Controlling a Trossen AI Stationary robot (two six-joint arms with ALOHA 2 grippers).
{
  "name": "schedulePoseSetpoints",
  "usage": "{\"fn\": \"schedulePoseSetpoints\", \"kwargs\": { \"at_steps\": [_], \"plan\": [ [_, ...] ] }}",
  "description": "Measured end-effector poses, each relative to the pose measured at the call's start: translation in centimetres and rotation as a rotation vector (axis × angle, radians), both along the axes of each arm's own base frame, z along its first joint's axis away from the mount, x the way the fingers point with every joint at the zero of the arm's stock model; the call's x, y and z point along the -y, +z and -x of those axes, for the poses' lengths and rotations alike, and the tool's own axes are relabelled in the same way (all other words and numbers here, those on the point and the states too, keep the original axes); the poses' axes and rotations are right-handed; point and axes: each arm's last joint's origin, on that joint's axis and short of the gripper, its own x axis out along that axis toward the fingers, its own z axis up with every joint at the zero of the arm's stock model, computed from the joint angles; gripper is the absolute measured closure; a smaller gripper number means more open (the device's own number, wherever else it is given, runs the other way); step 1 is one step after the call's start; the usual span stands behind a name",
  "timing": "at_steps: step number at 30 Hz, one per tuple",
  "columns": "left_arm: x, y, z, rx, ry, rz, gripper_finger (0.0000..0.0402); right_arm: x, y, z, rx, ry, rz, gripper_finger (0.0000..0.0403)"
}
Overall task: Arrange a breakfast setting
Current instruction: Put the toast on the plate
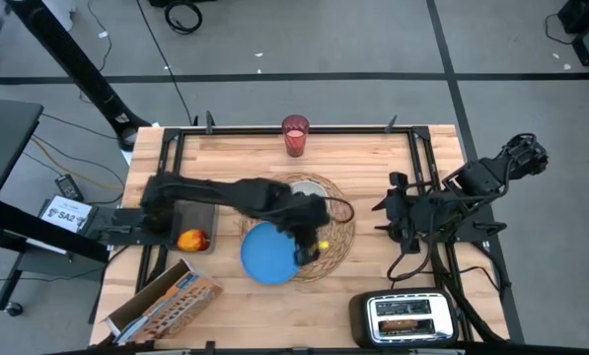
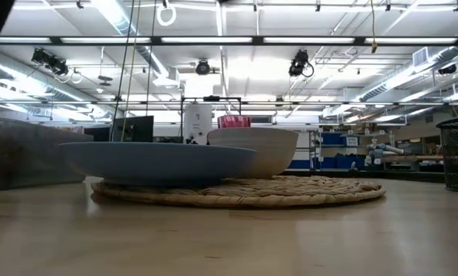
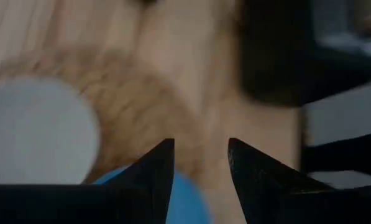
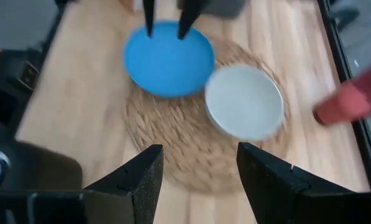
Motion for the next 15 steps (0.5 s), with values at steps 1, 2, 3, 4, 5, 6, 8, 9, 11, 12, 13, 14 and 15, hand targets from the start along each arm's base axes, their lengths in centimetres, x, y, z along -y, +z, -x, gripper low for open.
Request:
{"fn": "schedulePoseSetpoints", "kwargs": {
  "at_steps": [1,2,3,4,5,6,8,9,11,12,13,14,15],
  "plan": [
    [0.8,1.2,0.6,0.061,-0.016,0.006,0.0244,-0.6,0.0,-0.4,0.021,0.028,-0.008,0.0192],
    [1.5,2.1,1.0,0.108,-0.028,0.010,0.0244,-1.3,0.0,-0.8,0.045,0.061,-0.025,0.0192],
    [2.1,3.2,1.5,0.167,-0.043,0.020,0.0244,-2.1,0.1,-1.3,0.074,0.091,-0.052,0.0192],
    [2.9,4.0,2.1,0.205,-0.057,0.022,0.0244,-3.0,0.3,-1.8,0.110,0.119,-0.084,0.0192],
    [3.5,4.5,2.5,0.234,-0.068,0.024,0.0244,-3.9,0.4,-2.1,0.128,0.148,-0.106,0.0192],
    [4.0,5.4,3.0,0.284,-0.074,0.031,0.0244,-4.8,0.7,-2.4,0.145,0.173,-0.123,0.0192],
    [5.0,6.2,3.7,0.334,-0.073,0.021,0.0244,-6.5,1.4,-2.8,0.163,0.207,-0.156,0.0192],
    [5.4,6.7,4.0,0.367,-0.070,0.020,0.0244,-7.3,2.0,-2.8,0.168,0.218,-0.181,0.0192],
    [6.3,7.1,4.6,0.390,-0.066,0.007,0.0244,-8.9,2.9,-2.7,0.160,0.240,-0.227,0.0192],
    [6.6,7.3,4.7,0.409,-0.063,0.004,0.0244,-9.6,3.4,-2.5,0.143,0.244,-0.244,0.0192],
    [6.9,7.4,4.9,0.414,-0.063,-0.004,0.0244,-10.2,3.7,-2.2,0.111,0.240,-0.255,0.0192],
    [7.2,7.4,5.1,0.418,-0.062,-0.009,0.0244,-10.8,3.8,-1.9,0.064,0.231,-0.263,0.0192],
    [7.4,7.5,5.2,0.420,-0.062,-0.014,0.0244,-11.2,3.8,-1.5,0.015,0.218,-0.271,0.0192]
  ]
}}
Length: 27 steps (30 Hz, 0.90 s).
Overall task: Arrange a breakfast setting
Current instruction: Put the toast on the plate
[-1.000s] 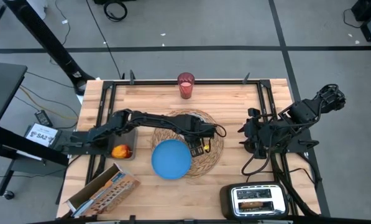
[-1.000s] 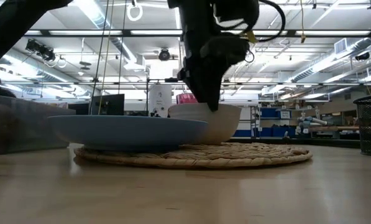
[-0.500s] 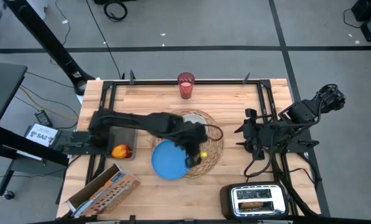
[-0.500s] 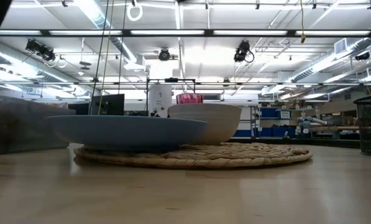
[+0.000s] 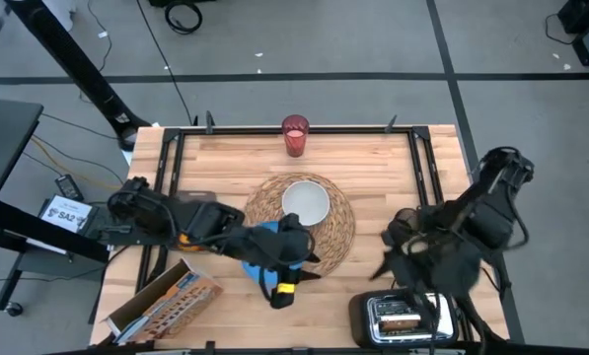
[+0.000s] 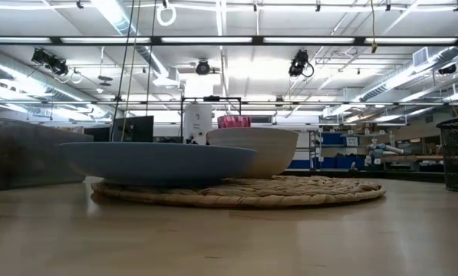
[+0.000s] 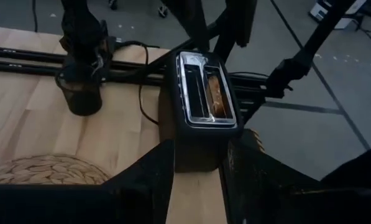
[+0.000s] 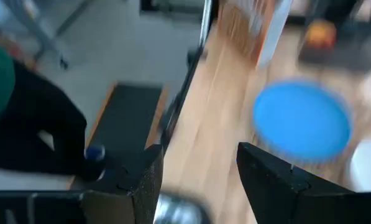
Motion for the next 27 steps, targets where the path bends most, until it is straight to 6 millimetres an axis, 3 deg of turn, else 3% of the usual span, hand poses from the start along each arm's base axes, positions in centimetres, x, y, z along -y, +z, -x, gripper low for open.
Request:
{"fn": "schedulePoseSetpoints", "kwargs": {
  "at_steps": [6,11,15,27],
  "plan": [
    [1.2,0.0,0.6,0.002,-0.029,-0.016,0.0244,-4.1,-0.2,2.7,-0.216,-0.058,-0.085,0.0192],
    [2.5,-0.2,1.1,0.006,-0.041,-0.046,0.0244,-7.5,-3.1,4.0,-0.346,-0.106,-0.022,0.0192],
    [3.4,-0.5,1.1,0.020,-0.026,-0.062,0.0244,-9.7,-6.4,3.7,-0.427,-0.165,0.096,0.0192],
    [3.8,-0.6,0.7,0.051,0.015,-0.044,0.0244,-10.1,-9.8,2.0,-0.566,-0.283,0.222,0.0193]
  ]
}}
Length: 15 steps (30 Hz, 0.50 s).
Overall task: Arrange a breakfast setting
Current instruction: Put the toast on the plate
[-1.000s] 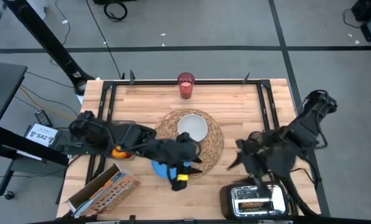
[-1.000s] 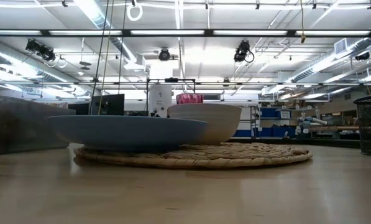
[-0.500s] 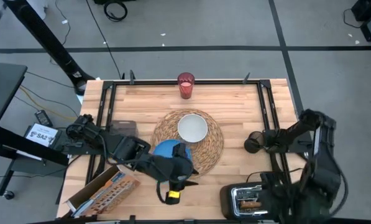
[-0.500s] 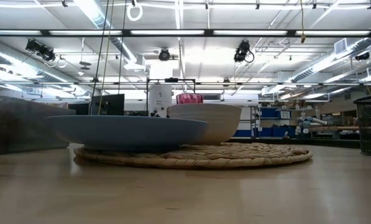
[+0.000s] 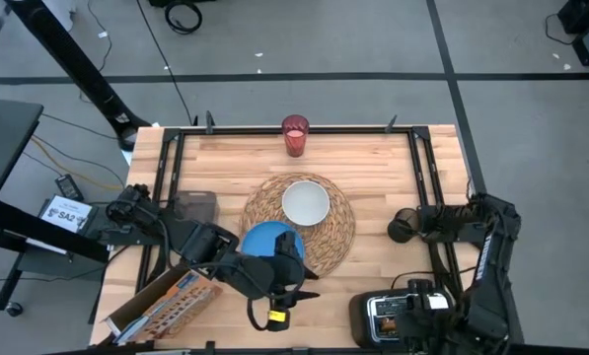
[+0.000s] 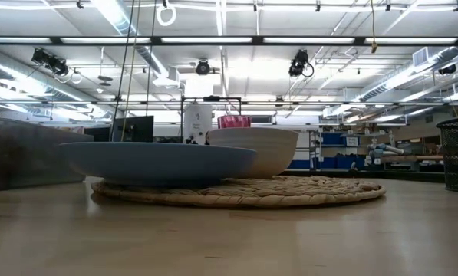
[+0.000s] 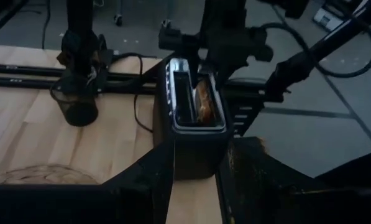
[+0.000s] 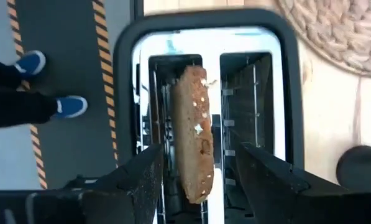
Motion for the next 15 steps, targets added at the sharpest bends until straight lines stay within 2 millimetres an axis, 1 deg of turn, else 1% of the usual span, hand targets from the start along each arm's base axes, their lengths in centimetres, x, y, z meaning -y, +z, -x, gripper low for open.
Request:
{"fn": "schedulePoseSetpoints", "kwargs": {
  "at_steps": [3,8,11,15],
  "plan": [
    [0.1,-0.4,-0.4,0.001,0.005,0.000,0.0244,-0.2,-0.8,-0.3,-0.026,0.007,0.003,0.0193],
    [0.2,-0.5,-0.5,-0.001,0.009,0.002,0.0244,-0.5,-1.3,-0.7,-0.046,0.025,-0.009,0.0198],
    [0.2,-0.6,-0.6,-0.006,0.007,-0.006,0.0244,-0.5,-1.3,-0.9,-0.042,0.020,-0.021,0.0213],
    [0.2,-0.6,-0.6,-0.003,0.003,-0.018,0.0244,-0.6,-1.3,-1.0,-0.054,0.024,-0.048,0.0245]
  ]
}}
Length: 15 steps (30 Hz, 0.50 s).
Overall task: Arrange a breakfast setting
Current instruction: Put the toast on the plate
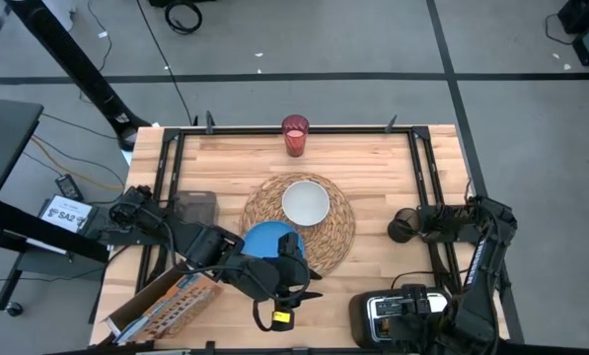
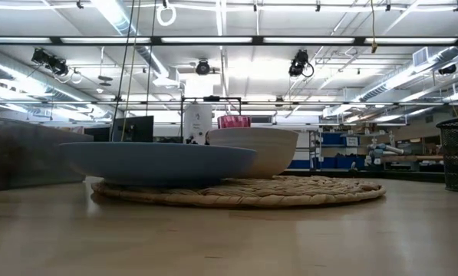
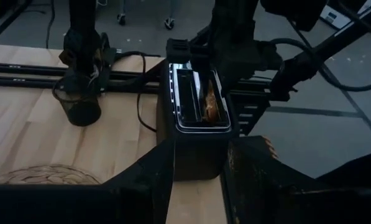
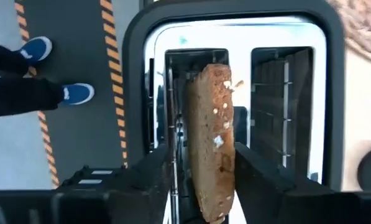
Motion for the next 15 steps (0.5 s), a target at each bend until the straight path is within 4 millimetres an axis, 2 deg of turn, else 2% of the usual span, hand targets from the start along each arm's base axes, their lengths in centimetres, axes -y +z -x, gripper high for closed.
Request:
{"fn": "schedulePoseSetpoints", "kwargs": {
  "at_steps": [6,15],
  "plan": [
    [-0.12,-0.02,-0.06,0.000,-0.004,-0.016,0.0244,-0.15,0.01,0.04,-0.014,0.013,-0.020,0.0291],
    [-0.67,0.51,0.11,0.015,0.000,-0.020,0.0244,-0.03,0.01,-0.17,-0.012,0.023,-0.016,0.0329]
  ]
}}
